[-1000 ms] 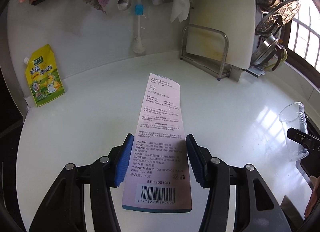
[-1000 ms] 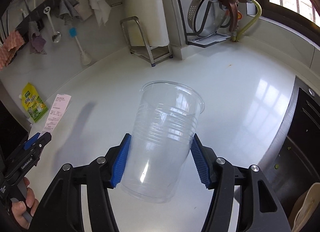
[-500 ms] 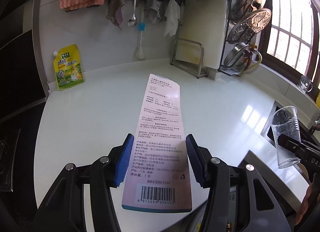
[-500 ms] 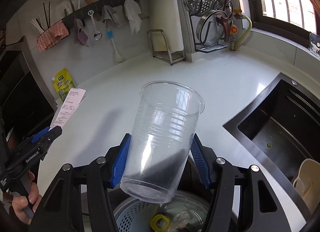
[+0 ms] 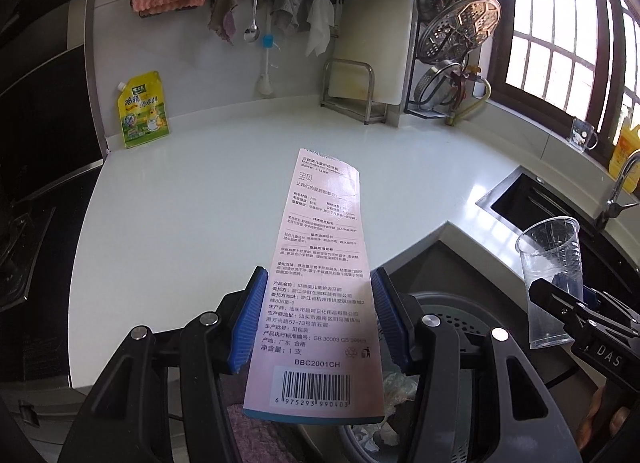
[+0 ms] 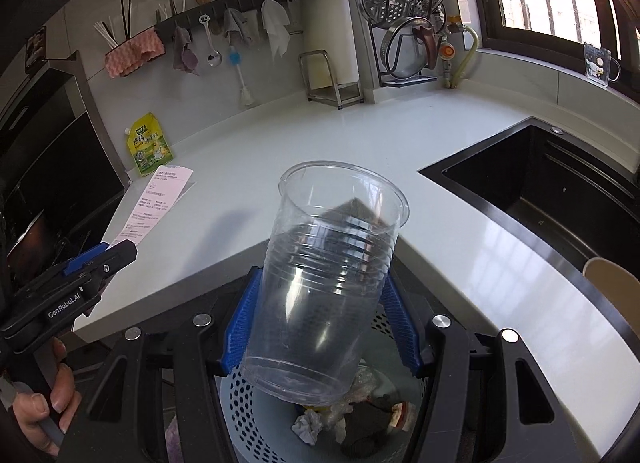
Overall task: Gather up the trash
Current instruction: 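Carry receipt and cup over the bin and open both grippers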
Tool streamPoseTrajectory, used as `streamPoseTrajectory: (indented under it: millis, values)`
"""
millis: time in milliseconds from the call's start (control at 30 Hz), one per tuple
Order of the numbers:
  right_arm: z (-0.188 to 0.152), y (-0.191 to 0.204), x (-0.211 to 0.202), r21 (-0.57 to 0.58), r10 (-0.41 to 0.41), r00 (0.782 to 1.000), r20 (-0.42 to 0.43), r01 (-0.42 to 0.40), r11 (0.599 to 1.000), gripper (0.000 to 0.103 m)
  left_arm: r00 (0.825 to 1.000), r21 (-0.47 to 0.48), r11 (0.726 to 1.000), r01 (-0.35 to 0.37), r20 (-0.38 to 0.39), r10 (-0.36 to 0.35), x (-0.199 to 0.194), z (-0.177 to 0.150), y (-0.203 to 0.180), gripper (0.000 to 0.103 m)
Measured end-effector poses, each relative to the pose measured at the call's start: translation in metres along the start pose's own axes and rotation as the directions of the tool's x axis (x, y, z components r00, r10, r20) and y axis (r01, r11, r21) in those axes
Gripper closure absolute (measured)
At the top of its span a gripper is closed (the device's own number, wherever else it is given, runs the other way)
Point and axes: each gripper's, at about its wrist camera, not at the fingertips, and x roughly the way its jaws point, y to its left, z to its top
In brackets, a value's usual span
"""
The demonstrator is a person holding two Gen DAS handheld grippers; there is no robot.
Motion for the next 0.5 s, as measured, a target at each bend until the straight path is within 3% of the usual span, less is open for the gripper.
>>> streamPoseTrajectory:
  millis: [500]
  values:
    - [-0.048, -0.005, -0.002, -0.021, -0.013, 0.999, -0.034, 0.012, 1.000, 0.045, 0.995, 0.028, 0.999, 0.026, -0.096, -0.023, 0.006, -0.048, -0.031, 0.051]
